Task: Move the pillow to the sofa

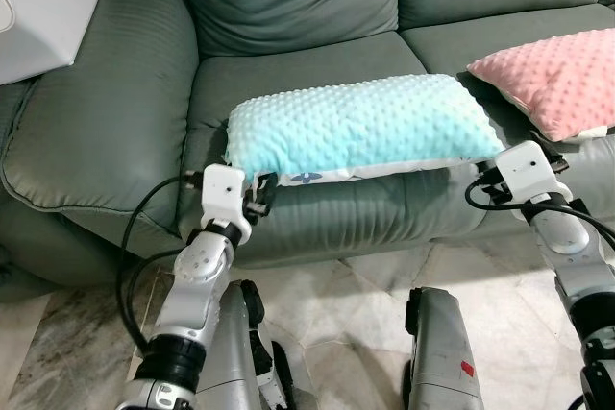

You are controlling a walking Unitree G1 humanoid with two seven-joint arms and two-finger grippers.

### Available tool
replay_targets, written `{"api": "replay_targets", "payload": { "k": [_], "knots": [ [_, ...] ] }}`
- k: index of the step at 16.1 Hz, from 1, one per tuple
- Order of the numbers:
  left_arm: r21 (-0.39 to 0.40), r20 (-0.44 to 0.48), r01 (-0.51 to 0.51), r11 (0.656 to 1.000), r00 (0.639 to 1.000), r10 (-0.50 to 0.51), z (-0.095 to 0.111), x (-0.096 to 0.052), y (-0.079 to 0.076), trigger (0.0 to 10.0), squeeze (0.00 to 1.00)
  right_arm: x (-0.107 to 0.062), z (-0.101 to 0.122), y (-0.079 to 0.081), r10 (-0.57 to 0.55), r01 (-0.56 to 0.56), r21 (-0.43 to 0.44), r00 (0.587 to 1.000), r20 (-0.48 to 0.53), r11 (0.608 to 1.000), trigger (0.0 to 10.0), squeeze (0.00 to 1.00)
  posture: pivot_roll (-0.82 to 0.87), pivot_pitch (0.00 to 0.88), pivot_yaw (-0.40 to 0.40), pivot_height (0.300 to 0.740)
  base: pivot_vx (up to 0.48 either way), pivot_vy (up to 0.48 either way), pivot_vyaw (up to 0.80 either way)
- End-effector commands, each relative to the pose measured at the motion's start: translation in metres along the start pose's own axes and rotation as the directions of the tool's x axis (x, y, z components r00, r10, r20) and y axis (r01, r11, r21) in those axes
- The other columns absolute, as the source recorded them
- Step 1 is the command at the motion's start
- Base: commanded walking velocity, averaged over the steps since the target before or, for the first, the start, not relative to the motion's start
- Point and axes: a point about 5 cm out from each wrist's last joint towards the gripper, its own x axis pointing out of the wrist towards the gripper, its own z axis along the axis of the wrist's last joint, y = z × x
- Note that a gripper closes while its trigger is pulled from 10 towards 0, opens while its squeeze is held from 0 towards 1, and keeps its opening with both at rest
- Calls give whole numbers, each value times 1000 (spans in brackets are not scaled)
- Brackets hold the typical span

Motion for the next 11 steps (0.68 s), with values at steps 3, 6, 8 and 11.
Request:
{"api": "replay_targets", "payload": {
  "k": [3, 6, 8, 11],
  "knots": [
    [11, -32, -23, 1000, 999, 23, -7, -2, 7, 10000, 1000, -1, -3, 6, 17, -17, 6, 1000, -13, 1000, 10000, 1000, -104, 153, 108, 548, 0, 0, 0],
    [8, -35, -21, 1000, 999, 21, -7, 2, 4, 10000, 1000, -2, -8, 10, 14, -13, 43, 999, -38, 999, 10000, 1000, -103, 145, 115, 548, 0, 0, 0],
    [9, -29, -20, 1000, 999, 21, -5, 8, 1, 10000, 1000, 1, -6, 13, 19, -17, 47, 999, -42, 999, 10000, 1000, -102, 142, 115, 548, 0, 0, 0],
    [19, -25, -39, 999, 999, 39, -3, 12, 8, 10000, 1000, 2, -2, 16, 39, -38, 55, 999, -18, 998, 10000, 1000, -100, 139, 111, 548, 0, 0, 0]
  ]
}}
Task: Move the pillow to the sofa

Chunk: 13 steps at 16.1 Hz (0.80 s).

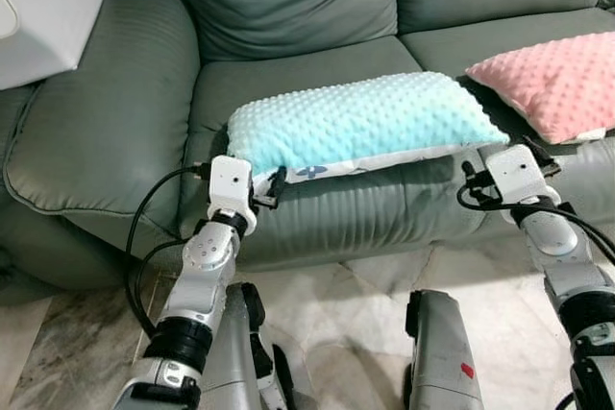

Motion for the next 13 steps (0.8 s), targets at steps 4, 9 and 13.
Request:
{"api": "replay_targets", "payload": {
  "k": [4, 9, 13],
  "knots": [
    [30, -34, -64, 998, 997, 65, -11, -12, 22, 10000, 1000, -9, -3, 10, 45, -46, 24, 998, 32, 999, 10000, 1000, -105, 133, 111, 548, 0, 0, 0],
    [26, -90, -63, 998, 994, 66, -31, -36, 35, 10000, 1000, -30, -18, 36, 97, -98, 110, 995, 15, 989, 10000, 1000, -106, 110, 103, 548, 0, 0, 0],
    [44, -97, -63, 997, 993, 67, -34, -45, 40, 10000, 1000, -43, -22, 64, 133, -130, 203, 991, -3, 971, 10000, 1000, -114, 72, 90, 548, 0, 0, 0]
  ]
}}
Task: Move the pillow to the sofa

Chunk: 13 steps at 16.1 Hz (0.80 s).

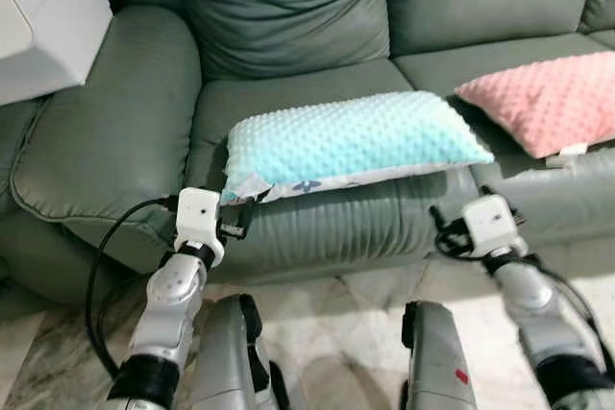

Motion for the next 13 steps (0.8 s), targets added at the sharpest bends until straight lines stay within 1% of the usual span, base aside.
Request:
{"api": "replay_targets", "payload": {
  "k": [1, 2, 3, 4, 5, 6, 7, 8, 9, 10, 11, 12, 13],
  "knots": [
    [18, -17, -16, 1000, 1000, 16, -5, -6, 9, 10000, 1000, -1, 0, 7, 4, -4, 49, 1000, 1, 999, 10000, 1000, -116, 61, 87, 548, 0, 0, 0],
    [35, -36, -34, 999, 999, 35, -13, -12, 15, 10000, 1000, -4, -3, 20, 16, -15, 94, 1000, -10, 995, 10000, 1000, -119, 48, 85, 548, 0, 0, 0],
    [43, -49, -50, 998, 997, 52, -17, -15, 19, 10000, 1000, -6, -6, 28, 23, -20, 122, 999, -22, 992, 10000, 1000, -119, 41, 80, 548, 0, 0, 0],
    [47, -76, -89, 995, 993, 93, -25, -19, 27, 10000, 1000, -7, -11, 38, 28, -19, 171, 998, -50, 985, 10000, 1000, -117, 18, 72, 548, 0, 0, 0],
    [41, -99, -130, 991, 986, 134, -32, -23, 35, 10000, 1000, -10, -16, 46, 33, -15, 211, 996, -80, 977, 10000, 1000, -116, 15, 70, 548, 0, 0, 0],
    [37, -155, -200, 979, 967, 204, -45, -31, 49, 10000, 1000, -14, -26, 58, 47, -9, 272, 990, -134, 962, 10000, 1000, -112, 0, 62, 548, 0, 0, 0],
    [49, -202, -242, 969, 948, 247, -55, -37, 58, 10000, 1000, -17, -33, 66, 58, -7, 293, 984, -166, 956, 10000, 1000, -112, 0, 59, 548, 0, 0, 0],
    [52, -259, -287, 957, 921, 291, -66, -44, 66, 10000, 1000, -20, -39, 71, 62, 6, 319, 978, -201, 948, 10000, 1000, -115, 0, 56, 548, 0, 0, 0],
    [54, -307, -319, 946, 896, 320, -74, -48, 71, 10000, 1000, -21, -43, 74, 64, 16, 331, 972, -228, 943, 10000, 988, -120, 0, 54, 548, 0, 0, 0],
    [82, -358, -318, 945, 875, 326, -84, -54, 74, 10000, 1000, -25, -53, 78, 63, 49, 363, 955, -289, 930, 10000, 0, -121, 0, 52, 548, 0, 0, 0],
    [86, -416, -336, 938, 843, 340, -93, -59, 77, 10000, 1000, -28, -61, 79, 49, 96, 391, 937, -345, 916, 10000, 0, -126, 0, 54, 548, 0, 0, 0],
    [83, -477, -334, 939, 814, 332, -103, -65, 77, 10000, 635, -32, -70, 82, 50, 124, 394, 914, -403, 911, 10000, 0, -128, 0, 56, 548, 0, 0, 0],
    [111, -529, -304, 946, 788, 315, -112, -72, 76, 10000, 0, -38, -79, 86, 59, 141, 389, 886, -460, 911, 10000, 0, -129, 0, 56, 548, 0, 0, 0]
  ]
}}
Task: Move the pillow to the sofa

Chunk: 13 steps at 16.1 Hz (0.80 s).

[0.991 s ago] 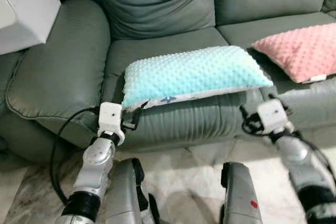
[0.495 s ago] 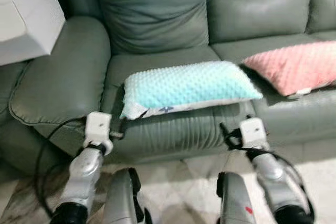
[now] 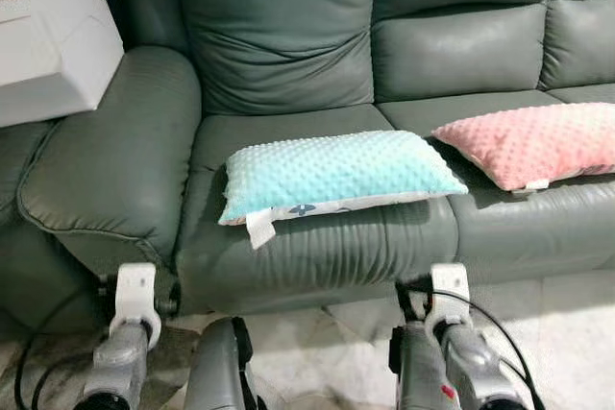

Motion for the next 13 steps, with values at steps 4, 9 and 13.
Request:
{"api": "replay_targets", "payload": {
  "k": [4, 9, 13],
  "knots": [
    [6, -206, 24, 1000, 978, -22, -37, -9, 6, 10000, 0, -5, -30, -1, -48, 53, 20, 982, -183, 998, 10000, 0, -152, 0, 59, 548, 0, 0, 0],
    [-32, -234, 78, 996, 969, -83, -40, -8, -13, 10000, 0, -6, -35, 2, -2, -11, -57, 974, -225, 998, 10000, 0, -150, 0, 42, 567, 0, 0, 0],
    [-7, -270, 91, 996, 959, -89, -49, -12, -16, 10000, 0, -14, -49, -10, -20, -8, -101, 960, -279, 995, 10000, 0, -155, 0, 43, 612, 0, 0, 0]
  ]
}}
